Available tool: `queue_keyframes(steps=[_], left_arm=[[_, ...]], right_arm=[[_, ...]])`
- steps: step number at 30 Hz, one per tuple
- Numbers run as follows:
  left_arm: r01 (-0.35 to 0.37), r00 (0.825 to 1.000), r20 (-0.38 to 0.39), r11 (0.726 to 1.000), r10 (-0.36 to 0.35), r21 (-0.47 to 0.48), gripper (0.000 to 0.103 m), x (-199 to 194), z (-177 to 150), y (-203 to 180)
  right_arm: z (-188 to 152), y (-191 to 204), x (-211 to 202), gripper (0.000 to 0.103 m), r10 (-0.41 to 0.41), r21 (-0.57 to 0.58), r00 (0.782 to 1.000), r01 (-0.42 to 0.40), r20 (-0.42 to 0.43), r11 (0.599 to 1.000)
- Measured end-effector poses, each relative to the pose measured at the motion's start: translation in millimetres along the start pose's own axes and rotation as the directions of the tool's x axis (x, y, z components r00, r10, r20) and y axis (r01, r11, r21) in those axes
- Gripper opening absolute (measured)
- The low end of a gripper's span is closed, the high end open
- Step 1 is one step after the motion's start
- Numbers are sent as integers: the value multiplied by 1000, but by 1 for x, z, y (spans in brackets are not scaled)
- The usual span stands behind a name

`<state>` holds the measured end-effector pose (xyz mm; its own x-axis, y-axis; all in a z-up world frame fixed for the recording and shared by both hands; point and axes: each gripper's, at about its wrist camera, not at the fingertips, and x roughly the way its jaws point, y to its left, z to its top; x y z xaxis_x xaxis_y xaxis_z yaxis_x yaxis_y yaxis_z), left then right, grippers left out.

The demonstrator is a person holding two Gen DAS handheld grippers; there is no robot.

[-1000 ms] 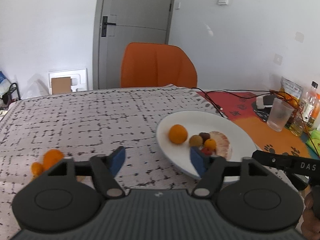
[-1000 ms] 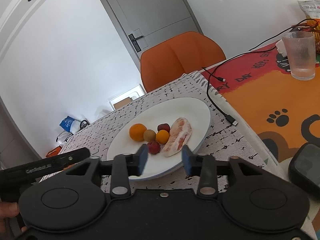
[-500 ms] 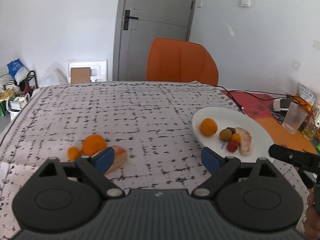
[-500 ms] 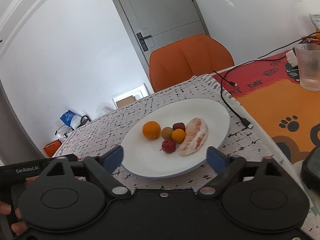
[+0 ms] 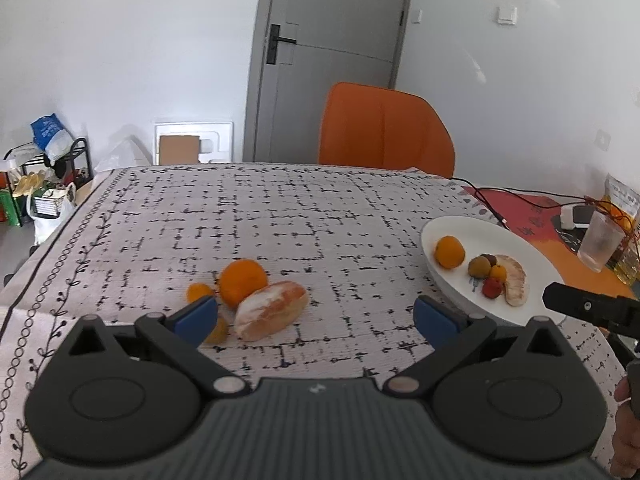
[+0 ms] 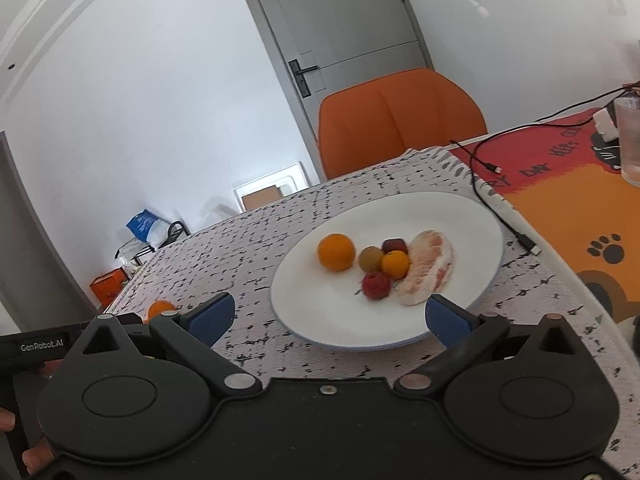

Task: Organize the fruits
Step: 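Move both open tools back over the remaining fruit pile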

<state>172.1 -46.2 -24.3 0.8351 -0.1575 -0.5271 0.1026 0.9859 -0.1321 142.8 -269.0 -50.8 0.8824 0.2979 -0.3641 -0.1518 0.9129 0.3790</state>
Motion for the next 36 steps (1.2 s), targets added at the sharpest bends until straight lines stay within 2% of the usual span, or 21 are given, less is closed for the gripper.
queue_keyframes(steps=[22, 36], left_arm=[[-70, 998, 3, 993, 70, -90, 100, -16, -15, 59], [-91, 994, 42, 988, 97, -127, 100, -22, -20, 88]], right_arm=[[-12, 63, 27, 103, 106, -89, 992, -113, -73, 990], [-16, 94, 59, 103, 183, -96, 970, -200, -159, 975]])
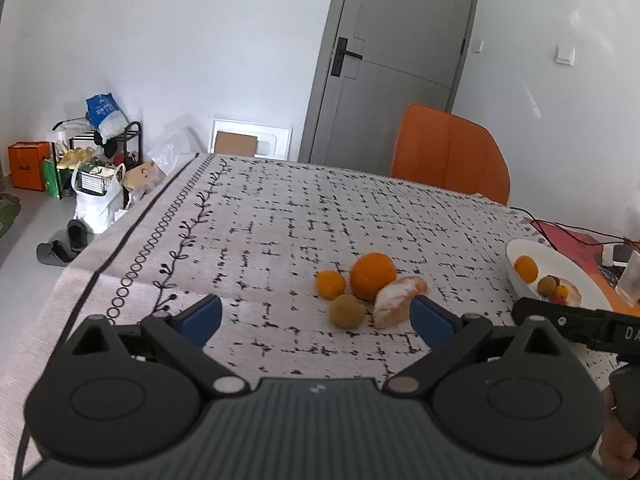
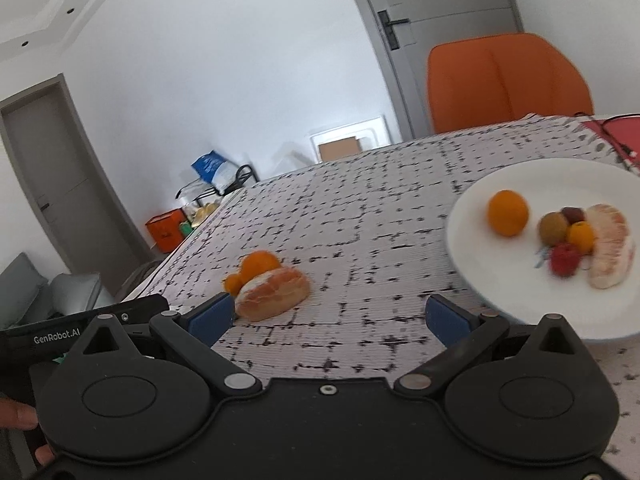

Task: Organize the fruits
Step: 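Move both open tools back over the remaining fruit pile, then close the right tool around the peeled pink pomelo segment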

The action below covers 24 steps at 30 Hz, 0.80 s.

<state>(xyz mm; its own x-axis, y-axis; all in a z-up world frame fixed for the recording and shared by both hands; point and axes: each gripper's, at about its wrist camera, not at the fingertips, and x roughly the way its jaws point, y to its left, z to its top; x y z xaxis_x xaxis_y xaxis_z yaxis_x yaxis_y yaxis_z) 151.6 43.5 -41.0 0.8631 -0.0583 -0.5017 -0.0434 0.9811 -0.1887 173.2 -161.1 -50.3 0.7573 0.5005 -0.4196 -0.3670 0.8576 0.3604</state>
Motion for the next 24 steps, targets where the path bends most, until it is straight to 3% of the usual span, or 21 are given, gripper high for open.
queue_keyframes(steps=[2, 10, 18, 24], left_arm=[[-3, 1000, 2, 1000, 4, -9, 99, 0, 0, 4], [-28, 1000, -1, 999, 28, -26, 97, 3, -1, 19], [-47, 999, -7, 998, 47, -29, 95, 6, -2, 29], [-72, 997, -12, 996, 72, -47, 89, 6, -1, 40]], right_arm=[[1, 3, 6, 101, 15, 6, 1000, -15, -14, 1000], [3, 25, 30, 75, 79, -10, 994, -80, -73, 997], [3, 34, 54, 65, 104, 7, 987, -104, -120, 995], [4, 41, 65, 65, 87, -8, 988, -89, -130, 996]])
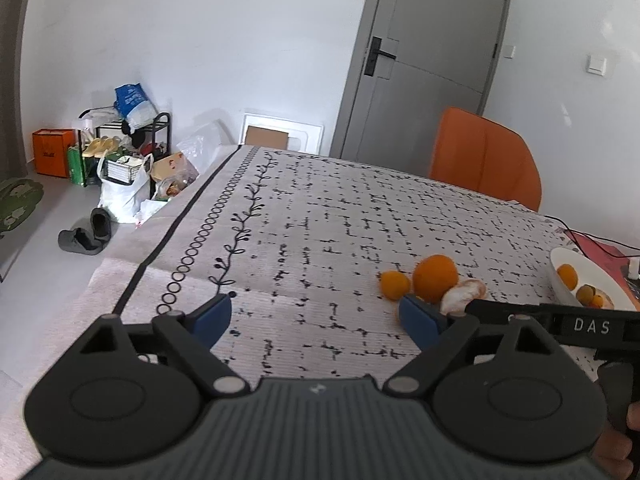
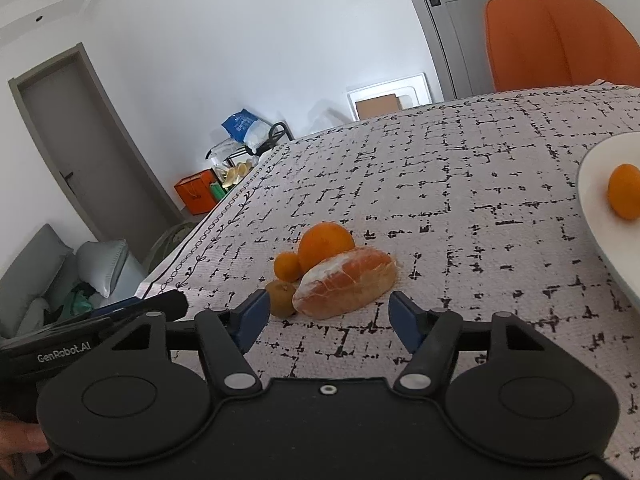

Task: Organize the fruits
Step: 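Close the right tool around the peeled pink pomelo segment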

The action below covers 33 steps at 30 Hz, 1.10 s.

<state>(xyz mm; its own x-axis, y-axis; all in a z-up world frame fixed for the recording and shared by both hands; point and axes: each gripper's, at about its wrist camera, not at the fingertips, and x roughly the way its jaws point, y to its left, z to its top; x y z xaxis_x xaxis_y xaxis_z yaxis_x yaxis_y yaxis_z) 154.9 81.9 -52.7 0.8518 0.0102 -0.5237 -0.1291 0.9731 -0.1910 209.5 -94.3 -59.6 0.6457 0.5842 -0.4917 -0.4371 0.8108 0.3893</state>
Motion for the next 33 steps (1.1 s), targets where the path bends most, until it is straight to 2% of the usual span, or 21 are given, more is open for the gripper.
queue_keyframes(steps=[6, 20, 23, 25, 30, 33], left_arm=[[-12, 1000, -10, 1000, 12, -10, 86, 3, 0, 7], [-32, 999, -25, 999, 31, -24, 86, 6, 0, 16], [-29, 999, -25, 999, 28, -21, 86, 6, 0, 14], [-25, 999, -27, 999, 25, -20, 86, 7, 0, 12], [-18, 999, -27, 1000, 17, -13, 86, 9, 0, 6], [-15, 999, -29, 1000, 14, -13, 86, 10, -1, 3]], right_arm=[[3, 2, 13, 65, -22, 6, 1000, 22, -7, 1000], [8, 13, 32, 65, -76, -30, 997, 76, -4, 997], [8, 10, 32, 58, -81, -29, 997, 81, 5, 996], [8, 7, 31, 50, -91, -25, 996, 91, 5, 996], [4, 4, 23, 41, -106, -40, 994, 106, 8, 994], [2, -4, 15, 40, -111, -22, 994, 111, 13, 994]])
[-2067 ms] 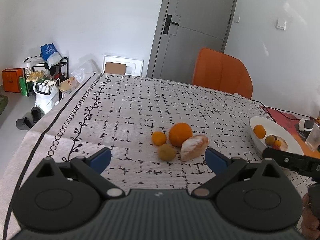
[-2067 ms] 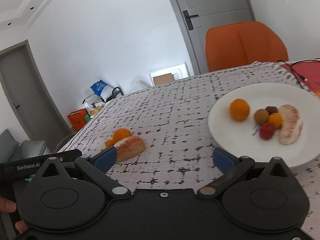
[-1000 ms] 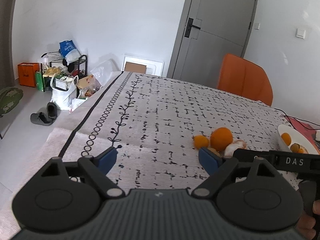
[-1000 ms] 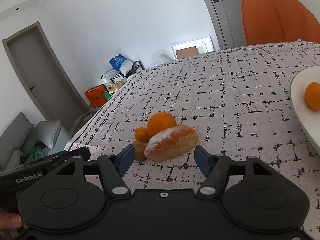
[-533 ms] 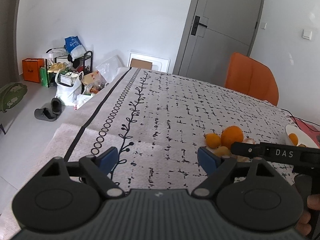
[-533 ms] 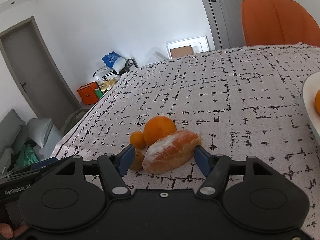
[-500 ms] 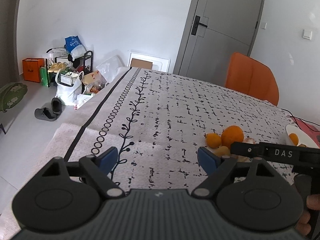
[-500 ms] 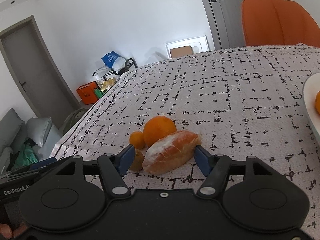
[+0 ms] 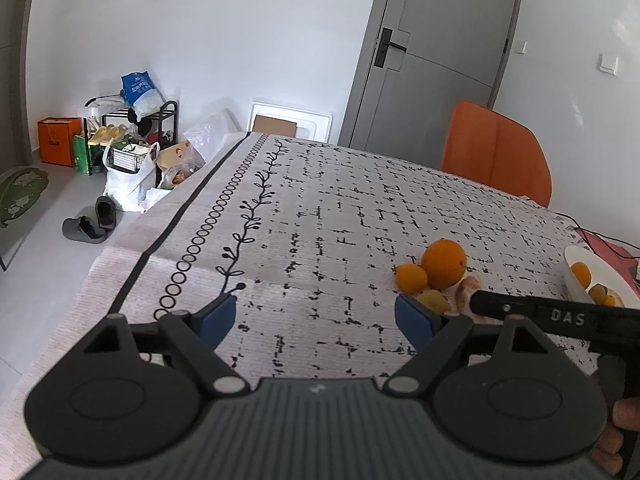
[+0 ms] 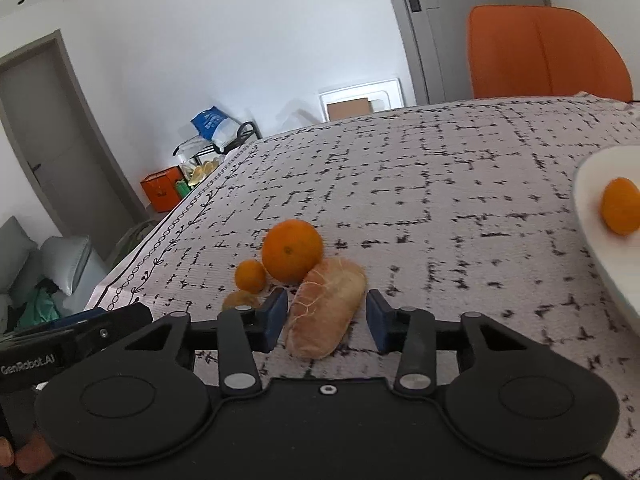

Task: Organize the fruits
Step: 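Close the right tool around the peeled pink pomelo segment, then grasp a second small brown fruit with the left tool while the right tool holds the pomelo segment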

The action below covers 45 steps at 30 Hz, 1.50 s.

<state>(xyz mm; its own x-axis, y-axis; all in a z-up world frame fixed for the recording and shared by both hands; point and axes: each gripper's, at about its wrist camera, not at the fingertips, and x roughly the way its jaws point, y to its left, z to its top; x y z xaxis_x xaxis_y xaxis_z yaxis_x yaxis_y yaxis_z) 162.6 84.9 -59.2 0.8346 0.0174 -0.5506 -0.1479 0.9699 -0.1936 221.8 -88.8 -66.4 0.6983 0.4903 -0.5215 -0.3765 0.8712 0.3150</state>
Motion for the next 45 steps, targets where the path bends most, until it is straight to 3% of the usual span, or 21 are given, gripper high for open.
queue_keyframes(steps=[5, 16, 19, 29, 45], left_arm=[[9, 1000, -5, 1000, -9, 6, 86, 1, -2, -5], [8, 1000, -8, 1000, -8, 6, 86, 2, -2, -6], [7, 1000, -5, 1000, -7, 3, 86, 3, 0, -6], [51, 999, -5, 998, -51, 27, 86, 12, 4, -25], [110, 993, -40, 991, -108, 71, 58, 33, 0, -63]], right_arm=[[-1, -6, -7, 38, -18, 2, 1000, 18, 2, 1000], [3, 2, 8, 42, -12, -50, 1000, 12, 3, 999], [2, 1, 9, 33, -18, -63, 1000, 18, 7, 998], [4, -12, -13, 31, -5, -22, 1000, 5, 26, 1000], [6, -37, -46, 32, -19, 27, 996, 17, 88, 1000]])
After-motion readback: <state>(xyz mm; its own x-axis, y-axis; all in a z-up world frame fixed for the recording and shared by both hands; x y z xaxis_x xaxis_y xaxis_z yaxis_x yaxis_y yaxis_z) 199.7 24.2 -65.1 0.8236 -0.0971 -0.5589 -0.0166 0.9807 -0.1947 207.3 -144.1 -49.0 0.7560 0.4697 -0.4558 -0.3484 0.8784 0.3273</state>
